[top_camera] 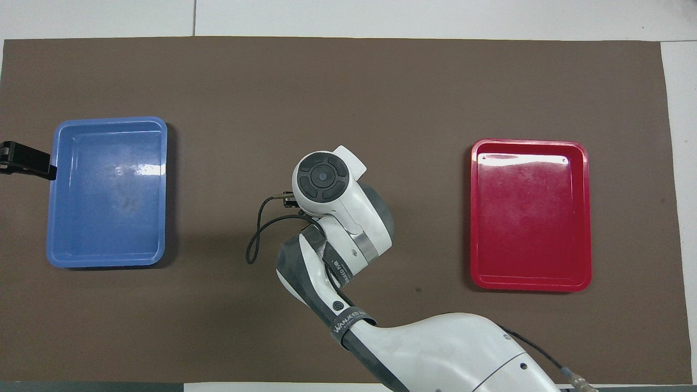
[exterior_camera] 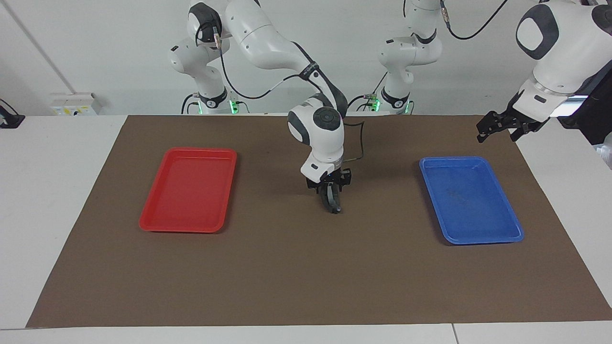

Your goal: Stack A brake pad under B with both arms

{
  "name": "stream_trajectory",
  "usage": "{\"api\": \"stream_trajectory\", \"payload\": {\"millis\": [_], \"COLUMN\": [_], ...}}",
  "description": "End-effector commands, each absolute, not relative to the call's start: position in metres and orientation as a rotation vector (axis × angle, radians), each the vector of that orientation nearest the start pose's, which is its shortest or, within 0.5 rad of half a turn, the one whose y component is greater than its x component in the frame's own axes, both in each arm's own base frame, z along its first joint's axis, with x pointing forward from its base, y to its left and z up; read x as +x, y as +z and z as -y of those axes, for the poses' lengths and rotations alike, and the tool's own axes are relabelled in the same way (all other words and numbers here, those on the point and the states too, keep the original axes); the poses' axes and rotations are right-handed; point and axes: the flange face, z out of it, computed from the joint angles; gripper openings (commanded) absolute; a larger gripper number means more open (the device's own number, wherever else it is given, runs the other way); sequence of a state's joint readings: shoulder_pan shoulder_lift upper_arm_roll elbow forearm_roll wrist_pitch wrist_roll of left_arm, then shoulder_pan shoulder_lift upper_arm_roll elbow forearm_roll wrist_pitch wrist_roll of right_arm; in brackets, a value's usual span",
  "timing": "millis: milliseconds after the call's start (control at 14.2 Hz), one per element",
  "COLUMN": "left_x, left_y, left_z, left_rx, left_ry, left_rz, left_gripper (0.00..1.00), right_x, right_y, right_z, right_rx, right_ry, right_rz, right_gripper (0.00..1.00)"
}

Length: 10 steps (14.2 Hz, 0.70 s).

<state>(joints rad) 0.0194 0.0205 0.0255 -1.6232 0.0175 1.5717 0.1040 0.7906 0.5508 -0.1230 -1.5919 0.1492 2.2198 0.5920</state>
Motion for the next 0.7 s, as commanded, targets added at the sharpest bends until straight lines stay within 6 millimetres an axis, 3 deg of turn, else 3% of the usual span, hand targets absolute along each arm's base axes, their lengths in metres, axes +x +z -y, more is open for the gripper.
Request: {"api": "stream_trajectory", "payload": {"millis": [0, 211, 352, 493, 634], "left_x": [0.552, 0.554, 0.555, 0.557, 0.557], "left_y": [0.591, 0.592, 0.592, 0.592, 0.592], "left_z": [-0.024, -0.024, -0.024, -0.023, -0.024], "left_rx": [-3.129, -3.127, -3.127, -3.126, -3.126], "left_ry": [0.064, 0.038, 0.028, 0.001, 0.001], "left_rz": [-0.088, -0.086, -0.062, -0.067, -0.064], "left_gripper": [1.0, 1.0, 1.0, 1.0, 1.0], "right_x": [0.575, 0.605, 0.611, 0.601, 0.584], "right_y": [0.392, 0.449, 0.481, 0.512, 0.54], "right_z": [-0.375, -0.272, -0.185, -0.101, -0.043], "right_rx": [-3.024, -3.035, -3.08, -3.085, -3.081], "right_ry": [-0.16, -0.113, 0.002, 0.136, 0.194], "right_rz": [-0.081, -0.188, -0.175, -0.218, -0.205], "right_gripper": [1.0, 1.0, 1.0, 1.0, 1.0]}}
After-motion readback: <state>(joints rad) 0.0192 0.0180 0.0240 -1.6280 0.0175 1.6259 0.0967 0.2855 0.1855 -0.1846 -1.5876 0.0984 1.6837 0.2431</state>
